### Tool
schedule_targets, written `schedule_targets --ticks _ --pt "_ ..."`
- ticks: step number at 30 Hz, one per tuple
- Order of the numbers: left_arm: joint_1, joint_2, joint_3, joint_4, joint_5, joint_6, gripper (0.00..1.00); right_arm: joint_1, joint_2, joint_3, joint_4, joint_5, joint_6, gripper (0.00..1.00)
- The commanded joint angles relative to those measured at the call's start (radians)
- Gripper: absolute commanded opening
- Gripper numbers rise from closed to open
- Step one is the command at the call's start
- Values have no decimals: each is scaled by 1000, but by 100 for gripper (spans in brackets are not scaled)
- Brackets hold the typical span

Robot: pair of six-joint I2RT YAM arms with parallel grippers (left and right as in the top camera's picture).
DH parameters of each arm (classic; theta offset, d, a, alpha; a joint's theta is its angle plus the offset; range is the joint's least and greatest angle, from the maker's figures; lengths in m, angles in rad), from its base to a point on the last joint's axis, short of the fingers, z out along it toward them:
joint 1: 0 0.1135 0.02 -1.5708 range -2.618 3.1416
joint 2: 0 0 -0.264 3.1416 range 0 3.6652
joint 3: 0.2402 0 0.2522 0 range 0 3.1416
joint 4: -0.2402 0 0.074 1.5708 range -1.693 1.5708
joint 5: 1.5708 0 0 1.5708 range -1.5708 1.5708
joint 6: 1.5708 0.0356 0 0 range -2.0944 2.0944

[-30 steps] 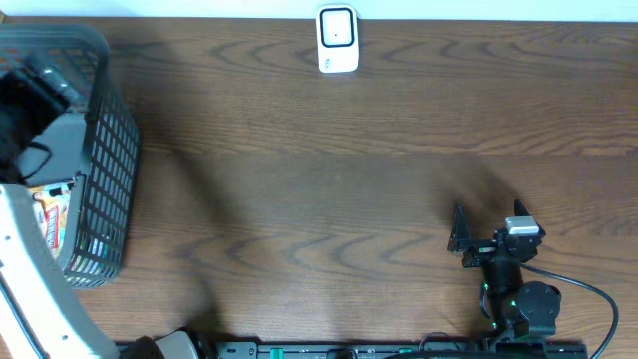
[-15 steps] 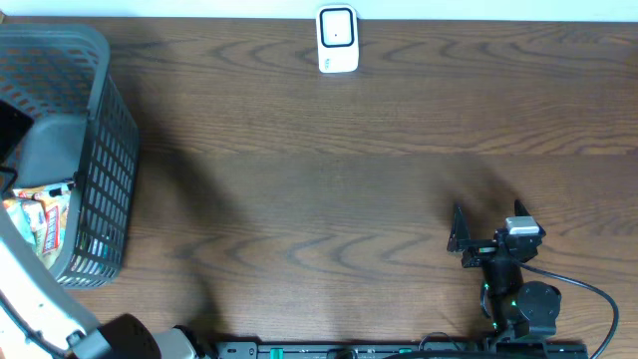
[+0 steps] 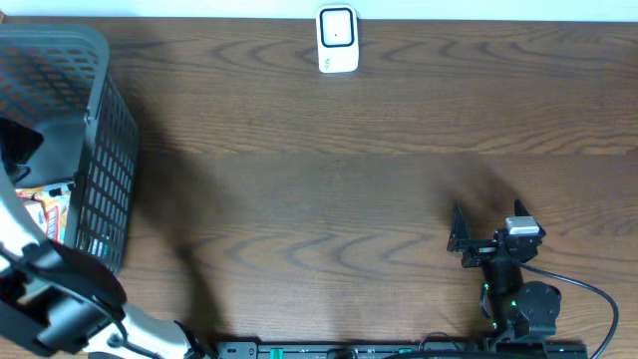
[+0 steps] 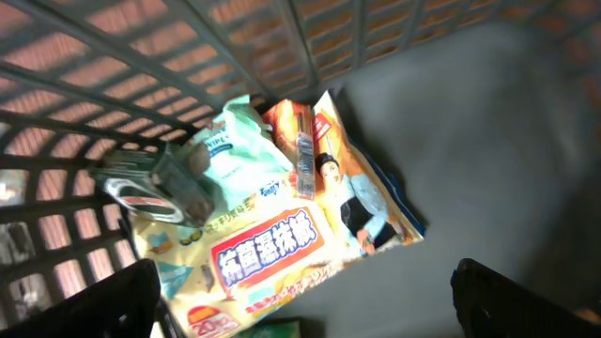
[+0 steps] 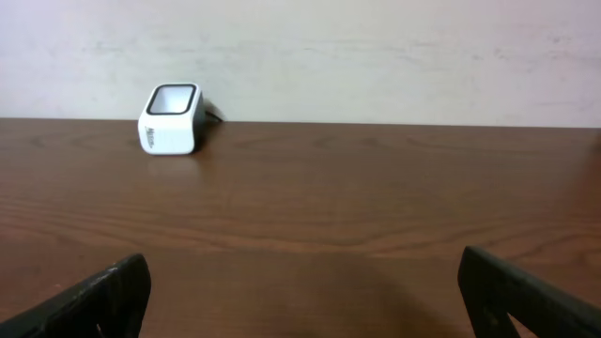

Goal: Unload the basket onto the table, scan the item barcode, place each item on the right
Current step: 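Lower the left gripper onto the yellow wet-wipe pack and grasp it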

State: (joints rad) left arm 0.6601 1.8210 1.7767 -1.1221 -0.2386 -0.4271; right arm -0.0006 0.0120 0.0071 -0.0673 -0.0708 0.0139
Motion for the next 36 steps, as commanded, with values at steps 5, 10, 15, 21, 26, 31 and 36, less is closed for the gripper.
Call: schedule_targets --ticks 5,10,15,21,26,31,36 --pt "3 127 -9 27 -29 -136 98 8 -5 -1 -4 1 -8 99" --pt "1 191 -9 -47 -26 -135 98 8 -5 -1 -4 1 -8 99" --pt "0 218 -9 -119 109 27 98 8 -5 -1 -4 1 -8 99" --pt "0 218 -16 -164 169 145 98 8 -5 -1 -4 1 -8 99" --pt "1 218 -69 -151 145 172 98 8 -5 -1 -4 0 -8 99" --pt "0 218 -151 -102 114 172 97 8 -5 -1 -4 1 -8 99" --pt "0 218 -209 -50 55 172 93 8 -5 -1 -4 1 -8 99"
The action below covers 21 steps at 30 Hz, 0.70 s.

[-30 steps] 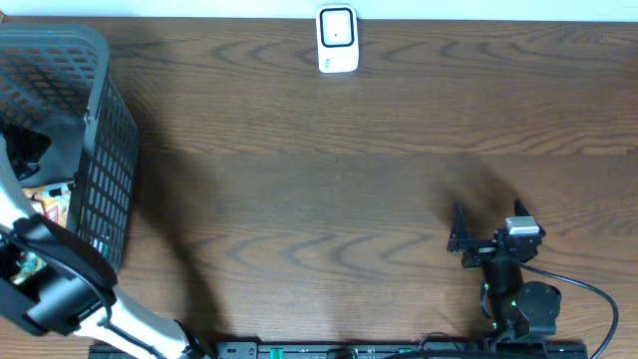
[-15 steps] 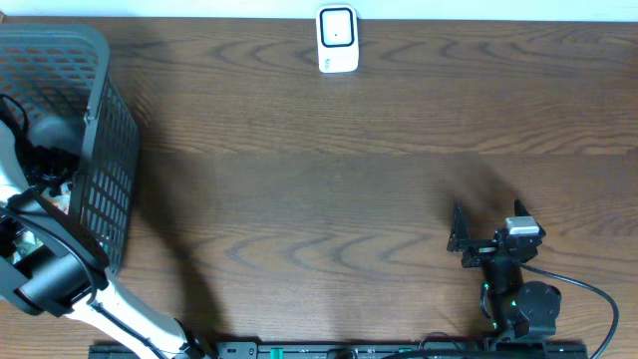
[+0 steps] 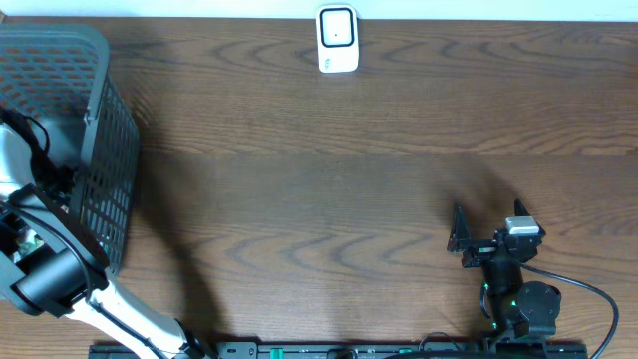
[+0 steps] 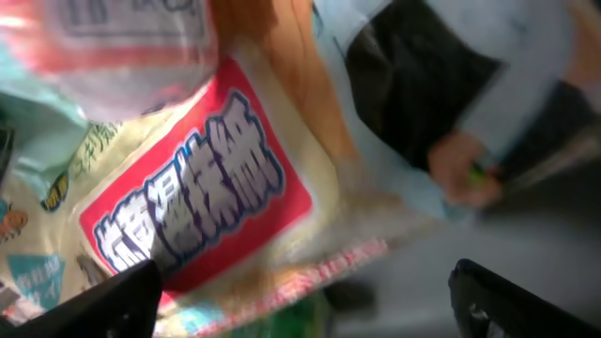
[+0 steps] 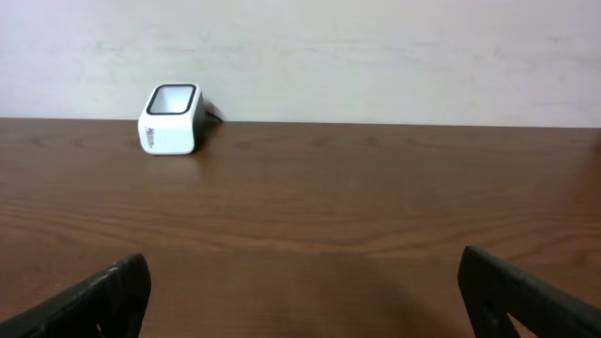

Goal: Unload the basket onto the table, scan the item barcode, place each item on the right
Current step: 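Lower the left gripper onto the yellow wet-wipe pack and grasp it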

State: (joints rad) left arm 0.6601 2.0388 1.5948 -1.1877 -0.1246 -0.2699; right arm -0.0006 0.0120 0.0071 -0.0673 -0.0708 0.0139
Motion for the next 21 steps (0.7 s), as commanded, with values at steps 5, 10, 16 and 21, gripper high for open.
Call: schedule_targets --ticks 5,10,16,21 --pt "1 0 -55 91 -161 15 80 8 -5 -1 -4 0 -8 99" --pt "0 0 -55 146 -146 13 58 8 -5 -1 -4 1 -8 99" --pt "0 0 -55 135 -90 7 25 8 -5 -1 -4 1 -8 99" --pt "0 0 -44 127 -84 7 7 8 -5 -1 -4 0 -8 99"
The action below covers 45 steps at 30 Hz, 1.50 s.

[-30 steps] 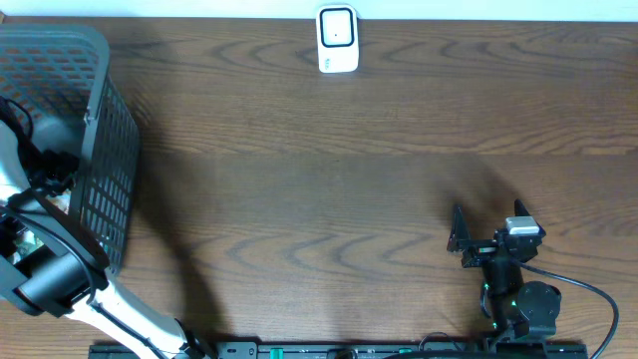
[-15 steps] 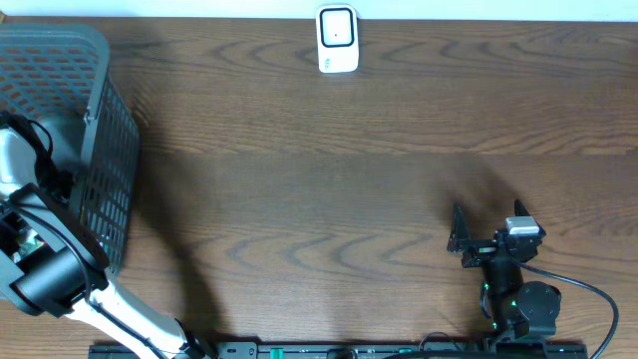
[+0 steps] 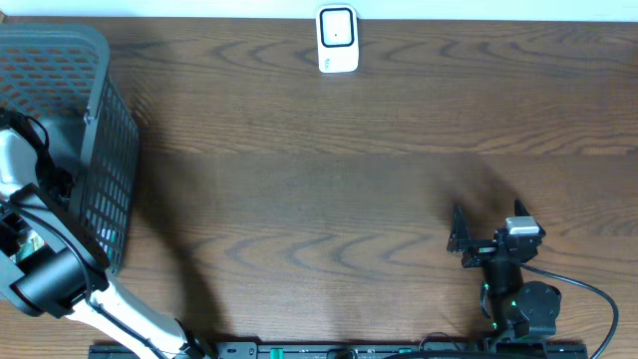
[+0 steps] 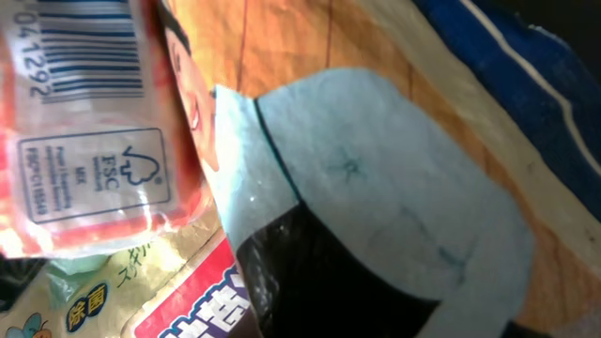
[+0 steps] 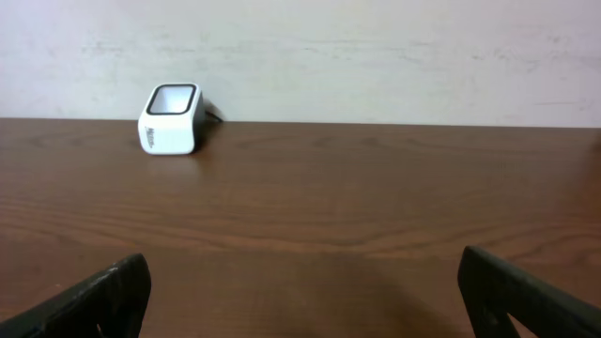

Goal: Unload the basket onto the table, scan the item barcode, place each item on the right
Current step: 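Lower the left gripper onto the yellow wet-wipe pack and grasp it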

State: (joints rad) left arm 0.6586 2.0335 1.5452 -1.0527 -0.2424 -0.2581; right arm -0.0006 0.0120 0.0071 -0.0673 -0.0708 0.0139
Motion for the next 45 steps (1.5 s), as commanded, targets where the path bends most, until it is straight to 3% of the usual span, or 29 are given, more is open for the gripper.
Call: schedule_targets --ticks 1,7,15,25,31,35,37,40,45 --pt "2 5 12 -12 39 -5 7 8 -5 -1 -4 1 -8 99" --pt "2 -28 89 -39 252 -5 7 8 -5 -1 -4 1 -8 99" --pt "2 -176 169 59 521 -6 7 8 -5 -1 -4 1 -8 99" --pt "2 -463 169 227 530 -54 7 8 -5 -1 -4 1 -8 99" --pt "2 -579 168 222 472 -53 8 8 -5 -1 -4 1 -8 99" --pt "2 -559 159 179 432 0 65 8 -5 -1 -4 1 -8 99" --pt "2 -533 151 163 432 47 83 8 -5 -1 -4 1 -8 99" --pt "2 -474 145 152 407 75 94 8 -5 -1 -4 1 -8 99" --pt "2 -352 145 145 377 115 96 8 -5 -1 -4 0 -8 99"
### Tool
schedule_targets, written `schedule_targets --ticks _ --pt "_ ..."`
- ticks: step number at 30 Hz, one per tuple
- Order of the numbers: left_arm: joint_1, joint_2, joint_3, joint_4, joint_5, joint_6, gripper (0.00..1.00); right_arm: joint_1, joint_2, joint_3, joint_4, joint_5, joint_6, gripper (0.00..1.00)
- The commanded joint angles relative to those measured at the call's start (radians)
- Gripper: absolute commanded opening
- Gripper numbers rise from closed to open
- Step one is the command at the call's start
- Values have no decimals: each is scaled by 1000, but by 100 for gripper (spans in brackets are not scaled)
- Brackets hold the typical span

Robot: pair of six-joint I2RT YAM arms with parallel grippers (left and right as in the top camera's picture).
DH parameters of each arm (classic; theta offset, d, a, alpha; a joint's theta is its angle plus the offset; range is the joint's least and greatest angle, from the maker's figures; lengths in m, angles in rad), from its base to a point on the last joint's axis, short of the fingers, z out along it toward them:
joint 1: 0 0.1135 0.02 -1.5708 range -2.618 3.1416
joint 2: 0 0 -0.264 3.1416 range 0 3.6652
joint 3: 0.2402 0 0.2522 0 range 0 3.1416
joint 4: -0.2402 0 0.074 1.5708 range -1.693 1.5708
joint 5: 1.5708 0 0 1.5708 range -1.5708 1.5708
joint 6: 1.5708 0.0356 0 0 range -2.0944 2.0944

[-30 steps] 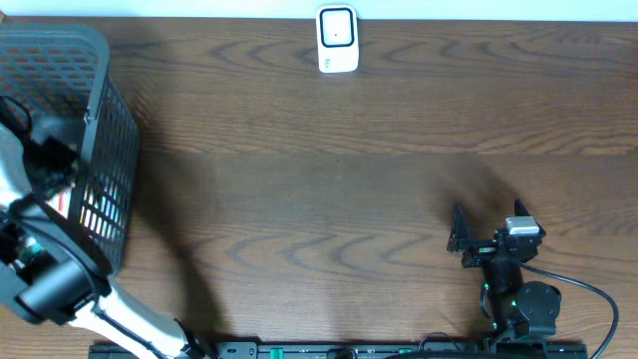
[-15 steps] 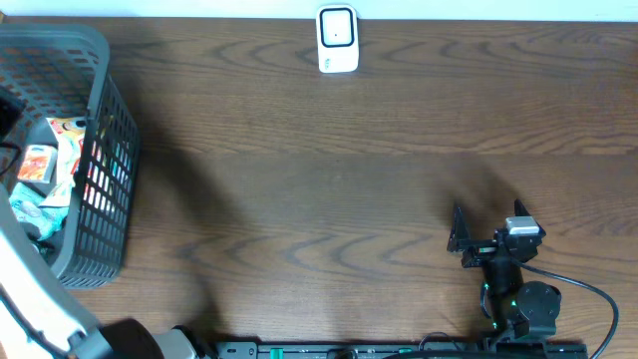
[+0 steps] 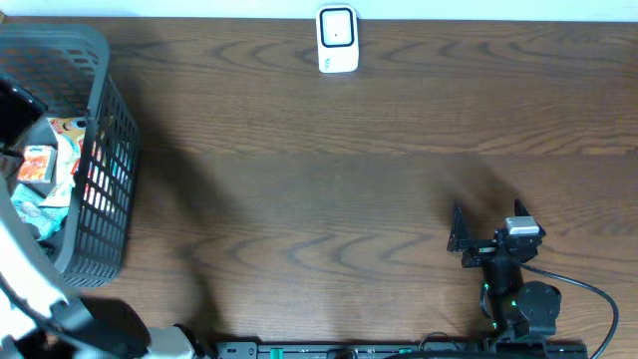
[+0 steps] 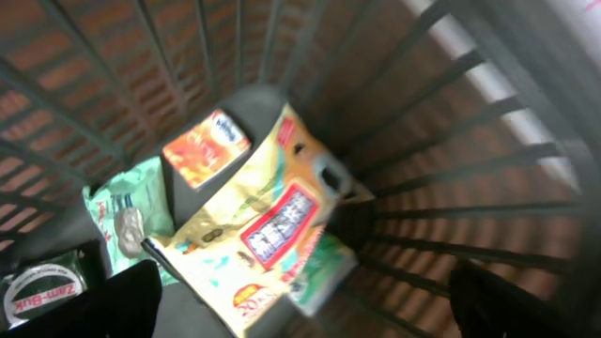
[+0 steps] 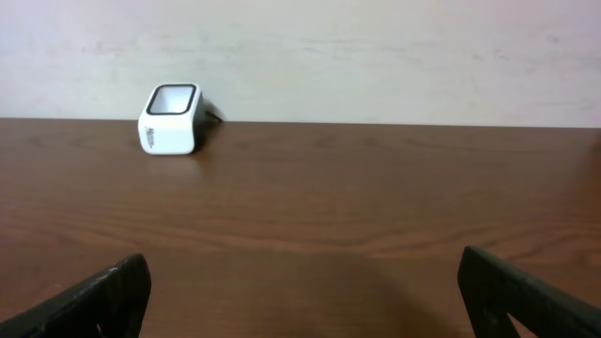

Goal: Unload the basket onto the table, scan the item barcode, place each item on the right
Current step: 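Lower the left gripper onto the yellow wet-wipe pack and grasp it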

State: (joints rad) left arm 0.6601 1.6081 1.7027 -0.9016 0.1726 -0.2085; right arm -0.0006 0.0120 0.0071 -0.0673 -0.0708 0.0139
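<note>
The grey basket (image 3: pixel 100 199) at the table's left edge holds the items. In the left wrist view an orange packet (image 4: pixel 207 147) lies beside a large yellow snack bag (image 4: pixel 263 235), with a pale green pouch (image 4: pixel 122 202) and a round tin (image 4: pixel 38 296) to their left. My left gripper (image 4: pixel 305 319) hangs high over the basket, open, with nothing between its fingers. The white scanner (image 3: pixel 337 40) stands at the table's far edge. My right gripper (image 3: pixel 469 239) rests open near the front right, facing the scanner (image 5: pixel 171 117).
The basket's barred walls (image 4: pixel 451 178) ring the items on every side. Bare brown table (image 3: pixel 319 179) stretches between the basket and the right arm. A black cable (image 3: pixel 588 289) loops by the right arm's base.
The left wrist camera was pressed close against the yellow bag and a barcoded packet. Now the left gripper is high above the basket, open and empty. The right arm has not moved.
My left gripper first hung open inside the basket above the bags. It was then lower, close over the yellow bag, and then almost touching the packets. Now it is raised above the basket with nothing held. The right arm stayed still throughout.
</note>
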Motion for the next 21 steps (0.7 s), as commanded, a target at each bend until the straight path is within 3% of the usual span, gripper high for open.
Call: schedule_targets --ticks 1,4,12,15,21 --pt "0 97 -13 -6 -38 90 96 8 -5 -1 -4 1 -8 99" --pt "1 199 -13 -7 -31 204 96 8 -5 -1 -4 1 -8 99" --pt "-6 356 -13 -6 -20 331 96 8 -5 -1 -4 1 -8 99" --pt "-21 386 -13 -2 26 431 99 8 -5 -1 -4 1 -8 99" --pt "-73 419 -13 32 -52 440 99 8 -5 -1 -4 1 -8 99"
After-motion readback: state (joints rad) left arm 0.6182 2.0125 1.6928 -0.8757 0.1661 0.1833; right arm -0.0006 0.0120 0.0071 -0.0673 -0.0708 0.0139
